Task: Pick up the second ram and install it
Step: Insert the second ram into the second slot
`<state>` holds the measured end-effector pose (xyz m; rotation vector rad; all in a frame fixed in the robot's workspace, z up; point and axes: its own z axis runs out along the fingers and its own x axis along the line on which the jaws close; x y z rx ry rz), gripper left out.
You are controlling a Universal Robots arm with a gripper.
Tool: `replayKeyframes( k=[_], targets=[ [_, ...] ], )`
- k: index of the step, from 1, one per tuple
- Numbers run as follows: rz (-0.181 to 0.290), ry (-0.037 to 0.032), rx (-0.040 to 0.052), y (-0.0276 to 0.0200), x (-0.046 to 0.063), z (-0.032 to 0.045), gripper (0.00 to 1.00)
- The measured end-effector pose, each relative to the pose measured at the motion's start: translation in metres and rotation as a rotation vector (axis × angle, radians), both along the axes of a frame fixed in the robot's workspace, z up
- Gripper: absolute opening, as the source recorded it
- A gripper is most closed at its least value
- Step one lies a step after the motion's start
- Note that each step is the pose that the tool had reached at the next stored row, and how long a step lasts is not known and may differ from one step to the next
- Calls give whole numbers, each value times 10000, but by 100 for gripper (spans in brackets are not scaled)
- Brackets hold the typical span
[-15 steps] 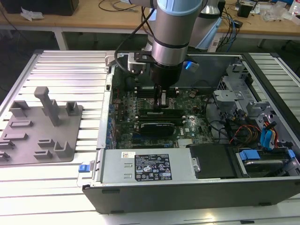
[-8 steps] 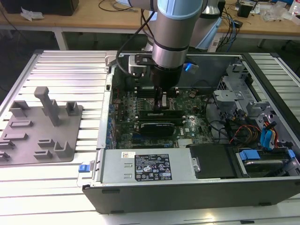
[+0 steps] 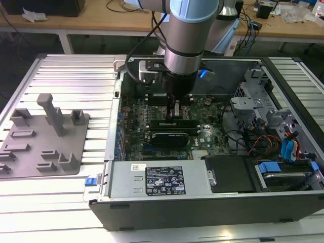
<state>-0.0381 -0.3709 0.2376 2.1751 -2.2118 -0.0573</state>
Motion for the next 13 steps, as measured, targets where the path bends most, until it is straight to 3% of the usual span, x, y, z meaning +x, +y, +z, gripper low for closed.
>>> replayKeyframes(
  k=[3,5,13],
  targets=[
    [-1,1,8,0,0,-3,9],
    [-1,-1,90,1,0,-8,9],
    [0,0,93,-15,-2,-21,9]
  ],
)
